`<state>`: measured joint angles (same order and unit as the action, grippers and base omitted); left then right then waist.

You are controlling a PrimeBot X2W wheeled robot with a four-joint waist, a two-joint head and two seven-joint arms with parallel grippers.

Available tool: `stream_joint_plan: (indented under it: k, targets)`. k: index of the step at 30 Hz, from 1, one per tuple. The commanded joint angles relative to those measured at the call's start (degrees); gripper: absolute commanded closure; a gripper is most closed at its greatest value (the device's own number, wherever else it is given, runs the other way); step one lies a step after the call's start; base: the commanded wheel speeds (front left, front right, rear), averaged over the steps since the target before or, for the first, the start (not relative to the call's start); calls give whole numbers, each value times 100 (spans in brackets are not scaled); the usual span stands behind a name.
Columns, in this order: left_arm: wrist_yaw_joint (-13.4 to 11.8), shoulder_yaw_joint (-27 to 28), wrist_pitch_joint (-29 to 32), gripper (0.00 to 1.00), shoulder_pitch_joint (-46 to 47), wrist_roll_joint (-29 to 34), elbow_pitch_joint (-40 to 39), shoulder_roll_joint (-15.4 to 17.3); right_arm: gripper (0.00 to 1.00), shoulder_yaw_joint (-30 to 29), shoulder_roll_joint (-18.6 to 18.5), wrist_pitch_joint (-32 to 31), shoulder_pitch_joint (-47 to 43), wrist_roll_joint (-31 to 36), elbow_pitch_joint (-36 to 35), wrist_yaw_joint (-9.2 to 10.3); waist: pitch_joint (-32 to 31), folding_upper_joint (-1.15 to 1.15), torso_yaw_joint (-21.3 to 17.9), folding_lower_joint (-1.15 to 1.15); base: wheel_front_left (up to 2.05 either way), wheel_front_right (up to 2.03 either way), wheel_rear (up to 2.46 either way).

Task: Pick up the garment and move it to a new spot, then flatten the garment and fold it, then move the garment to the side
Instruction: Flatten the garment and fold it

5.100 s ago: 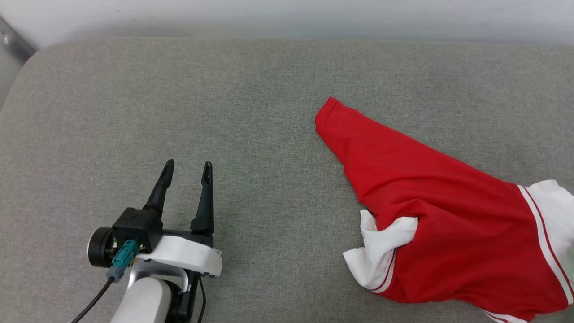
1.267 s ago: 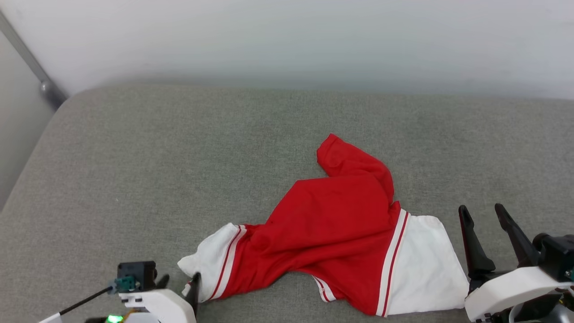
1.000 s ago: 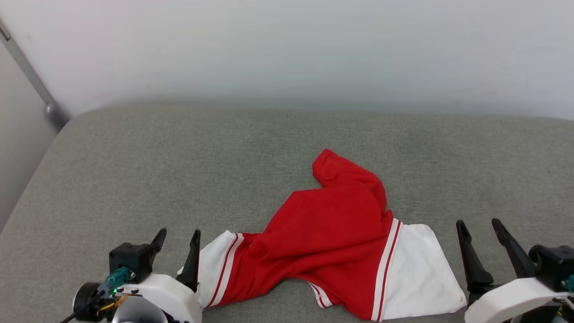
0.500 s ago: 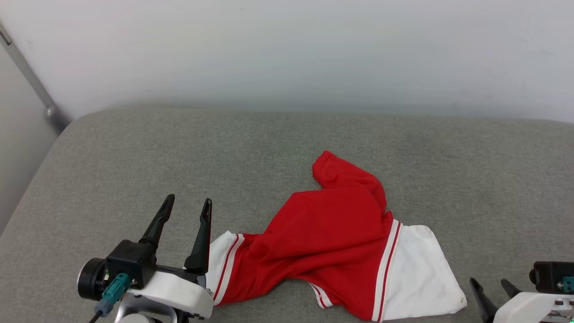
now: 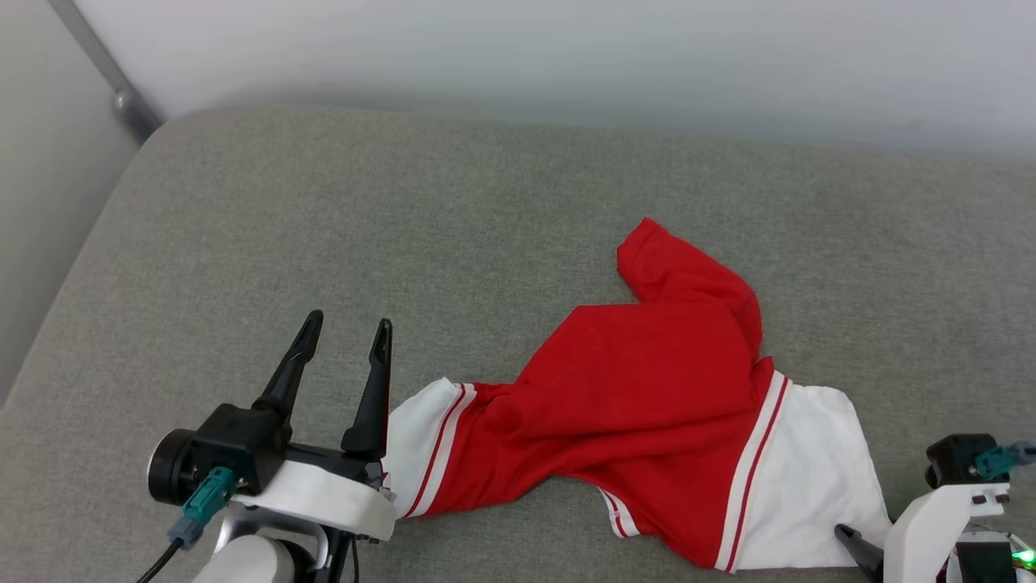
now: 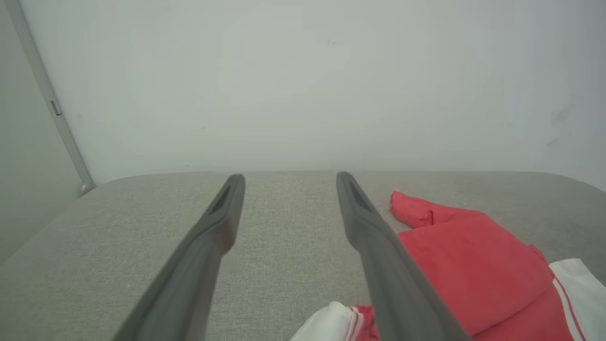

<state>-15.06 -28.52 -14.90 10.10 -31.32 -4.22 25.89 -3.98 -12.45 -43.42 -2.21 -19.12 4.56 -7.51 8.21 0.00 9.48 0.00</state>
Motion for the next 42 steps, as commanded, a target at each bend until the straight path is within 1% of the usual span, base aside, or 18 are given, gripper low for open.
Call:
stream_joint_plan:
  k: [1,4,5,6,7,10,14,19,24,25,28,32,35,38,42]
  targets:
    - [36,38,-37,0,79,37,31,-43,0,92,-29,-110,13,-10,227,5,109,0,88,0,0,0,0]
    - [127,80,-39,0,82,53,120,-87,0,221,-9,-377,10,-145,535,5,155,0,114,0,0,0,0]
    - [149,94,-39,0,78,60,144,-105,31,250,19,-441,-7,-213,598,5,153,0,117,0,0,0,0]
    - [186,111,-39,0,65,71,163,-114,68,290,33,-483,-17,-263,620,4,143,0,115,0,0,0,0]
    - [197,130,-40,0,38,70,206,-109,100,317,18,-507,-3,-290,618,4,129,0,105,0,0,0,0]
    - [249,172,-39,0,-34,21,325,-85,100,331,-54,-396,64,-291,417,2,52,0,49,0,0,0,0]
    - [342,237,115,0,-102,-192,477,-3,100,153,-178,-178,224,-168,26,4,-63,0,-83,0,0,0,0]
    - [475,321,620,0,-122,-504,670,252,100,-271,-165,-104,353,-57,-360,4,-154,0,-305,0,0,0,0]
    - [779,200,1480,0,19,-805,757,597,100,-706,-62,-226,273,187,-666,4,-99,0,-486,0,0,0,0]
    - [964,70,1945,0,39,-939,750,769,100,-799,25,-270,234,234,-747,4,-40,0,-553,0,0,0,0]
    - [1218,-160,2673,0,5,-1135,662,1010,100,-864,143,-280,215,296,-828,4,53,0,-641,0,0,0,0]
    - [1393,-363,3481,0,-136,-1427,529,1277,100,-887,290,-238,241,330,-873,4,185,0,-730,0,0,0,0]
    - [1440,-484,3947,0,-212,-1643,474,1358,100,-879,348,-197,277,333,-842,4,271,0,-769,0,0,0,0]
    - [1442,-615,4290,0,-251,-1767,482,1368,100,-854,381,-168,337,311,-780,4,332,0,-804,0,0,0,0]
    - [1511,-881,4617,0,-215,-1816,657,1204,100,-815,409,-126,376,308,-738,4,388,0,-847,0,0,0,0]
